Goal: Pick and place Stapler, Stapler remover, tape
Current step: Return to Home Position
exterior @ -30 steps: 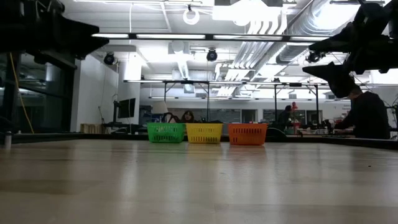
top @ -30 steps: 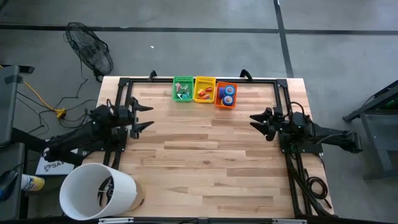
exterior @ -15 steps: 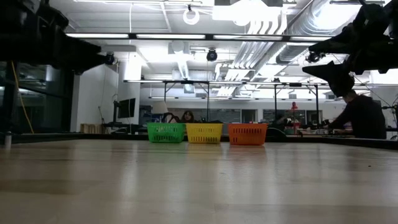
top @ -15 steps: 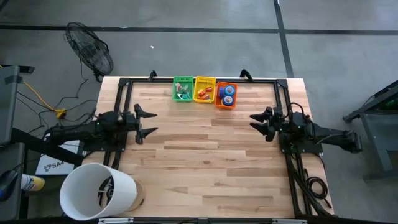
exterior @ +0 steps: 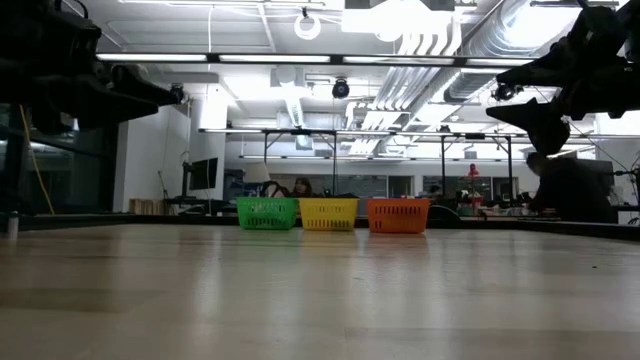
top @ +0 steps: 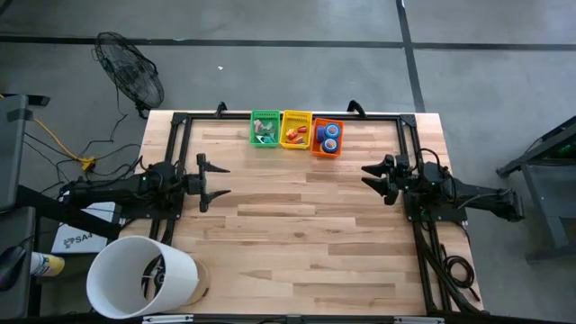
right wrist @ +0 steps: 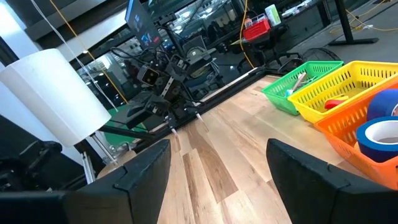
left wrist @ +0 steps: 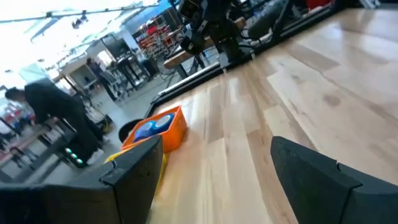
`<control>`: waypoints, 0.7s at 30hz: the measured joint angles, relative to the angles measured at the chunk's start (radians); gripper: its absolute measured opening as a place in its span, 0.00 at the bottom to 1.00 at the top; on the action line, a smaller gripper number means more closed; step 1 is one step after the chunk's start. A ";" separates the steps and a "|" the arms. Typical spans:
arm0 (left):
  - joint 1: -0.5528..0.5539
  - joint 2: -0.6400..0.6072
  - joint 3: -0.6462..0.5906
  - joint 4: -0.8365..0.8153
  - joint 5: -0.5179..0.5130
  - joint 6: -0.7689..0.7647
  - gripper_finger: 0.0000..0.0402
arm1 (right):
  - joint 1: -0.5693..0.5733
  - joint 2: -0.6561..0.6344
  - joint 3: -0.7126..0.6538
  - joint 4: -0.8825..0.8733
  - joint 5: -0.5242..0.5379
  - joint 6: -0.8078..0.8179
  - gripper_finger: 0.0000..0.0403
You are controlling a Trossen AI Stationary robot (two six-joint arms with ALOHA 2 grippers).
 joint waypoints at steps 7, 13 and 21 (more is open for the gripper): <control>0.000 0.000 0.000 0.000 0.000 0.017 0.73 | 0.000 0.000 0.000 0.000 0.000 0.000 0.64; 0.000 0.000 0.000 0.000 0.000 0.017 0.73 | 0.000 0.000 0.000 0.000 0.000 0.000 0.64; 0.000 0.000 0.000 0.000 0.000 0.017 0.73 | 0.000 0.000 0.000 0.000 0.000 0.000 0.64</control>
